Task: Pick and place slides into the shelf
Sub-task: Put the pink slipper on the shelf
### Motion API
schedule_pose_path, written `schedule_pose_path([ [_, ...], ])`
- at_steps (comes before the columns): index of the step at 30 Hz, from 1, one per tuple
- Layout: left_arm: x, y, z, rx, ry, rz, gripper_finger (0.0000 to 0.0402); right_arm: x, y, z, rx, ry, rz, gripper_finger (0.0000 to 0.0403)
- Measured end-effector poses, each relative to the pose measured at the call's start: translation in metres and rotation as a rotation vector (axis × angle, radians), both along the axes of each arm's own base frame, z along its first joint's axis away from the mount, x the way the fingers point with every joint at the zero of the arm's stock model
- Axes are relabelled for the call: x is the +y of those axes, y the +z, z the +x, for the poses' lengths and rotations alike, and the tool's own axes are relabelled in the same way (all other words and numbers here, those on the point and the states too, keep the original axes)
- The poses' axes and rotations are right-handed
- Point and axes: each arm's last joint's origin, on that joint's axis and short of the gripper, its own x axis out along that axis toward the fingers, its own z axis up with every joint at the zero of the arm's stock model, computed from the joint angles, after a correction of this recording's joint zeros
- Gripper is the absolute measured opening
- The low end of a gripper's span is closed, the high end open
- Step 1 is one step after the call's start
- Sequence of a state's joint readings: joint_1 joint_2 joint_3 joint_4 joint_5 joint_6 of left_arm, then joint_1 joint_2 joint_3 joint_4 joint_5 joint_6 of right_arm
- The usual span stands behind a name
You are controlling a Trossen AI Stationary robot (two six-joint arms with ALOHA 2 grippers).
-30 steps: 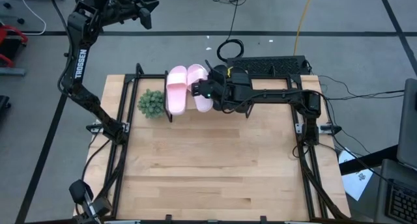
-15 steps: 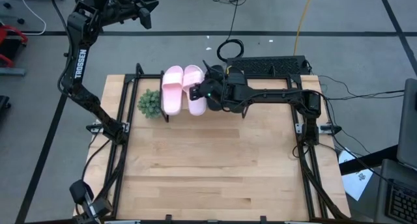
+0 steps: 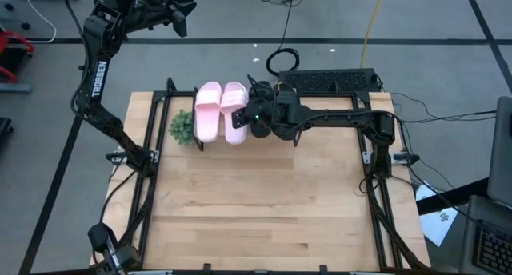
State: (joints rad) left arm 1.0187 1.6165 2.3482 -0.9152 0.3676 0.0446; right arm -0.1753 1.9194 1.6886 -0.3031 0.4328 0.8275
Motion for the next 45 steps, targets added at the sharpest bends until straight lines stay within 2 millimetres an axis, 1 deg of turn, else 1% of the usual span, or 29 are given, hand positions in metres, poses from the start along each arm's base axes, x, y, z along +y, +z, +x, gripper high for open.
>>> schedule_pose_path([
  [3,0.000,0.000,0.000,0.002,-0.001,0.002,0.0074,0.001,0.000,-0.004,0.027,0.008,0.024,0.0199],
  [7,0.000,0.000,0.000,0.002,0.000,0.002,0.0074,0.003,0.006,-0.012,0.052,0.002,0.055,0.0199],
  [14,0.000,0.000,0.000,0.002,0.000,0.002,0.0074,0.006,0.027,-0.024,0.019,0.000,0.051,0.0199],
  [22,0.000,-0.001,0.000,0.007,-0.005,-0.010,0.0074,0.017,0.050,-0.037,-0.019,0.036,0.024,0.0199],
  [24,-0.002,-0.004,0.000,0.016,-0.054,-0.043,0.0074,0.019,0.056,-0.040,-0.017,0.046,0.001,0.0199],
  [27,-0.007,-0.011,0.001,0.030,-0.175,-0.127,0.0074,0.020,0.063,-0.050,0.019,0.056,-0.018,0.0199],
  [29,-0.012,-0.017,0.003,0.047,-0.253,-0.205,0.0074,0.017,0.067,-0.059,0.051,0.025,-0.031,0.0199],
  [32,-0.022,-0.027,0.007,0.092,-0.323,-0.326,0.0074,0.011,0.078,-0.072,0.072,-0.018,-0.081,0.0199],
  [35,-0.038,-0.036,0.017,0.158,-0.395,-0.419,0.0074,0.006,0.092,-0.083,0.062,-0.001,-0.138,0.0199],
  [37,-0.050,-0.041,0.029,0.205,-0.471,-0.441,0.0074,0.004,0.101,-0.091,0.070,0.018,-0.180,0.0199],
  [39,-0.062,-0.049,0.047,0.247,-0.544,-0.442,0.0074,0.001,0.110,-0.099,0.070,0.026,-0.212,0.0199],
  [41,-0.070,-0.061,0.066,0.302,-0.573,-0.447,0.0074,0.000,0.118,-0.108,0.068,0.031,-0.244,0.0199],
  [45,-0.082,-0.095,0.103,0.408,-0.568,-0.491,0.0074,0.001,0.132,-0.125,0.082,0.049,-0.293,0.0199],
])
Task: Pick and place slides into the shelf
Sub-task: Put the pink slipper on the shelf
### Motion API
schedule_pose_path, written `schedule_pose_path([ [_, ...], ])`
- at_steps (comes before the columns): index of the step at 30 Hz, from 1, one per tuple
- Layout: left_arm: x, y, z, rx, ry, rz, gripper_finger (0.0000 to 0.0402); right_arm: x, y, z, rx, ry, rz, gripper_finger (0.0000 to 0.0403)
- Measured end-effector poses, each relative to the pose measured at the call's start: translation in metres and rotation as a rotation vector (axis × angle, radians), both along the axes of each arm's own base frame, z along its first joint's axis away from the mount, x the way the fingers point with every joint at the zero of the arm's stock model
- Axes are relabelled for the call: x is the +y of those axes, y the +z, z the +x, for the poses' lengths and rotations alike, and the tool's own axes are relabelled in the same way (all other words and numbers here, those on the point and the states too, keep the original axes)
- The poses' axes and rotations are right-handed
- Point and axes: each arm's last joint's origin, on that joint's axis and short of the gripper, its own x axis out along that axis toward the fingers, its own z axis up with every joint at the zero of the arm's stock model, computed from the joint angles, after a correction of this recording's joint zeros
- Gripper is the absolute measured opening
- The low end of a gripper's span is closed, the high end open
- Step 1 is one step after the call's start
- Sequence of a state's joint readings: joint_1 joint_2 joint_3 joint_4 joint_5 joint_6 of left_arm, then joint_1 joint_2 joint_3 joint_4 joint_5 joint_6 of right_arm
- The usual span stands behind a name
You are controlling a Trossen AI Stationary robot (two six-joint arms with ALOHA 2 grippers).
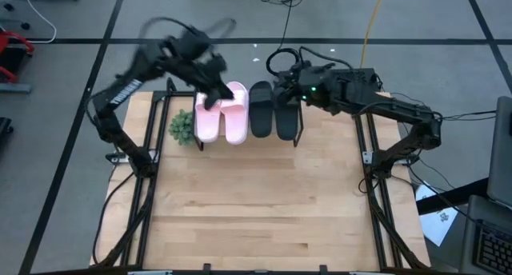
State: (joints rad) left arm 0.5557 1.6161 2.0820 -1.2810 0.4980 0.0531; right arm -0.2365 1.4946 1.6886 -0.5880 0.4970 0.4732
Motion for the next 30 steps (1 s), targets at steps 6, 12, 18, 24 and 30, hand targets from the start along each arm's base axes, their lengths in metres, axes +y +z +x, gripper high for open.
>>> schedule_pose_path([
  [6,-0.006,-0.057,0.038,0.104,0.059,-0.034,0.0074,0.006,0.014,-0.023,0.029,0.021,-0.035,0.0199],
  [12,-0.001,-0.085,0.055,0.075,0.151,-0.031,0.0074,0.008,0.015,-0.034,0.077,0.024,-0.025,0.0199],
  [18,0.004,-0.098,0.055,0.111,0.249,-0.013,0.0074,0.009,0.014,-0.035,0.101,0.031,-0.030,0.0199],
  [24,0.004,-0.105,0.055,0.136,0.264,-0.012,0.0074,0.009,0.014,-0.035,0.104,0.033,-0.034,0.0199],
  [30,0.004,-0.114,0.056,0.166,0.268,-0.019,0.0074,0.009,0.014,-0.035,0.103,0.033,-0.034,0.0199],
])
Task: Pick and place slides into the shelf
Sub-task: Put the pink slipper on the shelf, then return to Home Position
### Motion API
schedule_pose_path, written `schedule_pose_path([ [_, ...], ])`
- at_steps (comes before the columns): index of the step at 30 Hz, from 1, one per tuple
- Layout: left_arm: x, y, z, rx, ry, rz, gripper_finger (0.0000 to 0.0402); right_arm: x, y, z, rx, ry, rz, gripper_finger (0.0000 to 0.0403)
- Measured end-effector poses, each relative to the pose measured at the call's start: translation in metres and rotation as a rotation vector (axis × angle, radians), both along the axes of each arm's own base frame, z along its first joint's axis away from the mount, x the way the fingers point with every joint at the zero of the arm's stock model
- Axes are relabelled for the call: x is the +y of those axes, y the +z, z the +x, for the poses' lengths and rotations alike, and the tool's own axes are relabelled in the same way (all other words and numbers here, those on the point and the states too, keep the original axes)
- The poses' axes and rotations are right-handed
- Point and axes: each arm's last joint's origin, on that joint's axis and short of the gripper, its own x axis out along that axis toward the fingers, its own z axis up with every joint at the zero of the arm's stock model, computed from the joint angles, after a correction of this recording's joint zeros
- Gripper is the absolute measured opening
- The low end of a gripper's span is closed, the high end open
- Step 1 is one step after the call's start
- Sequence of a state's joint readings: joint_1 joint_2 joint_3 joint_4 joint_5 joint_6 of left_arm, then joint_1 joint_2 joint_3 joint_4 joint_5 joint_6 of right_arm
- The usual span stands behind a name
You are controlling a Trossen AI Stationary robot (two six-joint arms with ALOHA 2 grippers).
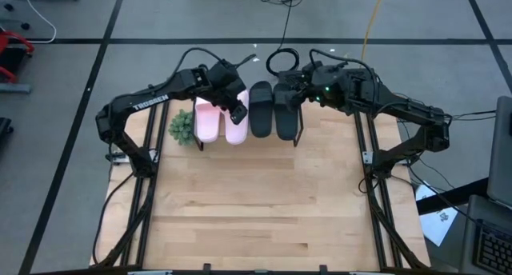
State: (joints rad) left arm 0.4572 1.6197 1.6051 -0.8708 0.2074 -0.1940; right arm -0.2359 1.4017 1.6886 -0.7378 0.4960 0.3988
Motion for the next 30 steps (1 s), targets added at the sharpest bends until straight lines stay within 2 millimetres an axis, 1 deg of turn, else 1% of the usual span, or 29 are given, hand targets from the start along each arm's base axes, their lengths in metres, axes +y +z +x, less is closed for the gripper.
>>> schedule_pose_path([
  [2,0.001,-0.006,0.004,0.020,0.000,-0.012,0.0074,0.000,0.000,0.000,-0.006,0.000,-0.001,0.0199],
  [10,0.003,-0.044,0.027,0.136,-0.036,-0.079,0.0074,0.001,0.001,0.001,-0.011,0.000,0.003,0.0199],
  [12,0.004,-0.046,0.028,0.139,-0.038,-0.084,0.0074,0.001,0.000,0.000,-0.006,0.000,0.005,0.0199],
  [15,0.002,-0.042,0.027,0.130,-0.037,-0.089,0.0074,0.001,-0.001,0.000,0.005,0.000,0.007,0.0199],
  [17,-0.001,-0.032,0.023,0.117,-0.035,-0.086,0.0074,0.001,-0.001,-0.001,0.012,0.000,0.009,0.0199],
  [18,-0.004,-0.023,0.022,0.096,-0.038,-0.074,0.0074,0.001,-0.001,-0.001,0.011,0.000,0.009,0.0199],
  [25,-0.020,0.046,0.002,-0.089,-0.053,0.027,0.0074,0.000,-0.001,-0.001,0.014,-0.001,0.004,0.0199],
  [30,-0.036,0.093,-0.020,-0.227,-0.087,0.089,0.0074,-0.002,-0.002,-0.002,0.056,0.016,-0.028,0.0199],
])
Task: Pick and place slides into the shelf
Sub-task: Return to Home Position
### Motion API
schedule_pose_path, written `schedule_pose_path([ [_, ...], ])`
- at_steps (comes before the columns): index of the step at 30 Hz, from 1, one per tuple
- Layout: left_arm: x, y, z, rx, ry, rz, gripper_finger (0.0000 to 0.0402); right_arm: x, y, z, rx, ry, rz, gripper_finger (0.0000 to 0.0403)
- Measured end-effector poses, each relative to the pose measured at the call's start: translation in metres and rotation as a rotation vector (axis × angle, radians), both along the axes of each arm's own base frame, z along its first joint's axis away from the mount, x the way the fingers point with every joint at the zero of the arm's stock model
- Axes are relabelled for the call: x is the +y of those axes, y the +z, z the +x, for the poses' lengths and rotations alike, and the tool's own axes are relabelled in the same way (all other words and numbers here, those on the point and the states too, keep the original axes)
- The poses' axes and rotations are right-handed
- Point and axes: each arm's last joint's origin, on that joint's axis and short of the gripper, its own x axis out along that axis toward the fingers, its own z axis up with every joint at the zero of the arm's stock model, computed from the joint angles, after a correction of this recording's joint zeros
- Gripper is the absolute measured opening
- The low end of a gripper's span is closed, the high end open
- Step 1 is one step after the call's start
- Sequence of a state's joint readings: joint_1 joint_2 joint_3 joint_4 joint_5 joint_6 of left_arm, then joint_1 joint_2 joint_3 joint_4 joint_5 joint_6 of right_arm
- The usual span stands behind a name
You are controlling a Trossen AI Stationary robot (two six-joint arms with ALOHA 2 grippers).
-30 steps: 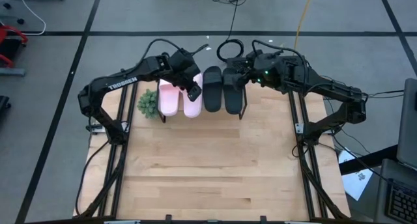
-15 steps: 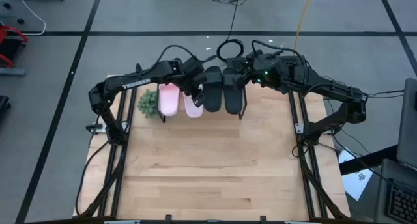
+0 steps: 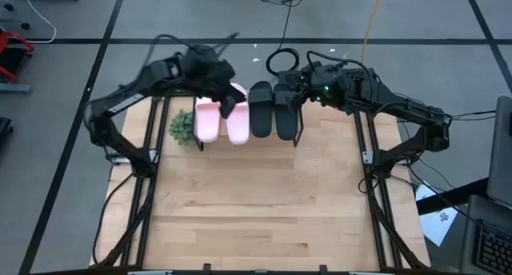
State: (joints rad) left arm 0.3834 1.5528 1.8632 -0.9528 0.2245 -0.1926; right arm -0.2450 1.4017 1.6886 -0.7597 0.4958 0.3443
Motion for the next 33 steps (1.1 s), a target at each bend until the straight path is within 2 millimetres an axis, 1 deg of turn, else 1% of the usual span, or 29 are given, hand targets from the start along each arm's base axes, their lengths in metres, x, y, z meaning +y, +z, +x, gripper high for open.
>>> schedule_pose_path([
  [4,-0.010,0.031,-0.029,-0.092,-0.006,0.036,0.0074,-0.005,0.001,-0.003,0.023,-0.016,-0.027,0.0199],
  [7,-0.014,0.051,-0.059,-0.158,0.024,0.067,0.0074,-0.009,0.007,-0.012,0.025,-0.041,-0.063,0.0199],
  [11,-0.024,0.070,-0.098,-0.235,0.055,0.113,0.0074,-0.009,0.019,-0.031,0.022,-0.041,-0.119,0.0199],
  [16,-0.043,0.089,-0.146,-0.324,0.059,0.206,0.0074,0.002,0.038,-0.063,0.050,0.039,-0.224,0.0199],
  [19,-0.056,0.094,-0.173,-0.360,0.068,0.221,0.0074,0.010,0.045,-0.086,0.053,0.120,-0.231,0.0199],
  [23,-0.071,0.097,-0.201,-0.389,0.077,0.222,0.0074,0.023,0.053,-0.115,-0.023,0.218,-0.177,0.0199],
  [27,-0.079,0.094,-0.217,-0.379,0.084,0.192,0.0074,0.034,0.060,-0.137,-0.141,0.295,-0.110,0.0199],
  [29,-0.082,0.090,-0.222,-0.339,0.083,0.177,0.0074,0.037,0.061,-0.146,-0.152,0.310,-0.099,0.0199],
  [33,-0.089,0.081,-0.235,-0.259,0.069,0.165,0.0074,0.043,0.057,-0.165,-0.154,0.280,-0.020,0.0199],
])
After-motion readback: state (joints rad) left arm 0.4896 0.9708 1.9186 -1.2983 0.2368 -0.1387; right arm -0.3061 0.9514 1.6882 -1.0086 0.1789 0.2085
